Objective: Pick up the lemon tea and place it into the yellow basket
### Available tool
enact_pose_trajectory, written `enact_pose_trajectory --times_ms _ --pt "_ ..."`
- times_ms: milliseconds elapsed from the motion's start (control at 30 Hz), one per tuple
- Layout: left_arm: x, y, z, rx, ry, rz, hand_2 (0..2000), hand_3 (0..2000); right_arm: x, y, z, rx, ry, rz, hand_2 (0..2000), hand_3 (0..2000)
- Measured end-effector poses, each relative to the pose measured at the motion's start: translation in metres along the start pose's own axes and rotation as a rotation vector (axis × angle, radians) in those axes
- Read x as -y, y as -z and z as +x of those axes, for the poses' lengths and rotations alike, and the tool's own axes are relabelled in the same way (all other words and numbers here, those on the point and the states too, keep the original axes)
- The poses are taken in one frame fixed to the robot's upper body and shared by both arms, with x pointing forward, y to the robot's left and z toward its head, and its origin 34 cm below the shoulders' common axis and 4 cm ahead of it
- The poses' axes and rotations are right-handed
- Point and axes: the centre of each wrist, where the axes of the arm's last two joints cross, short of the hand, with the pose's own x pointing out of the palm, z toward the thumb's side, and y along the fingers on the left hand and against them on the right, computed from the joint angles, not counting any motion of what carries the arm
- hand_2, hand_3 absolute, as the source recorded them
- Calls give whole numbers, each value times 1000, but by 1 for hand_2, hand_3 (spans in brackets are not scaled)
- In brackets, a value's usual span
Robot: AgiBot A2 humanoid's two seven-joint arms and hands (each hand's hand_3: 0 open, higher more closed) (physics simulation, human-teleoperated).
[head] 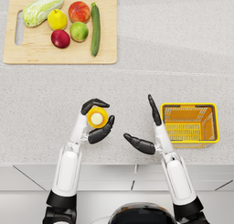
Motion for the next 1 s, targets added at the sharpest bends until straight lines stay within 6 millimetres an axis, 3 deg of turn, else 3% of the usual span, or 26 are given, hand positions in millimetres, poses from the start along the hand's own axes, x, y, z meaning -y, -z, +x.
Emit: enact_pose_trajectory --times_ms 167,200,333,400,433,467,533,567,600,733,833,900,1000 --pt "-12 -12 45 61 138 58 2000 2000 14 0 15 -99 -69 -15 0 0" --pt "-14 -13 55 73 165 63 2000 2000 18 -3 23 -186 -183 -50 0 0" --pt "-18 -15 67 72 240 65 2000 2000 23 -1 8 -239 -159 -44 0 0" --pt "-17 -15 64 59 235 63 2000 2000 25 0 10 -246 -163 -44 0 0" --pt "-16 -14 64 53 230 62 2000 2000 25 1 10 -249 -165 -43 1361 327" --pt "-15 -13 62 45 234 60 2000 2000 26 1 7 -255 -216 -40 2000 653" --pt "-12 -11 61 34 253 58 2000 2000 27 0 0 -270 -303 -32 2000 1307" --pt "-11 -10 63 30 271 53 639 1673 28 -1 -4 -278 -338 -25 2000 1633" --pt "-9 -8 65 27 272 45 0 1347 30 -4 -9 -286 -398 -16 2000 1960" --pt "-3 -2 66 10 295 21 0 40 32 -9 -15 -313 -504 0 2000 2000" --pt "3 3 58 -6 313 0 0 0 33 -12 -9 -318 -514 -18 2000 2000" --pt "11 10 50 -17 232 -37 0 0 36 -21 -1 -300 -476 -79 2000 2000" --pt "22 14 23 -45 100 -72 0 0 40 -34 -13 -285 -351 -134 2000 2000"
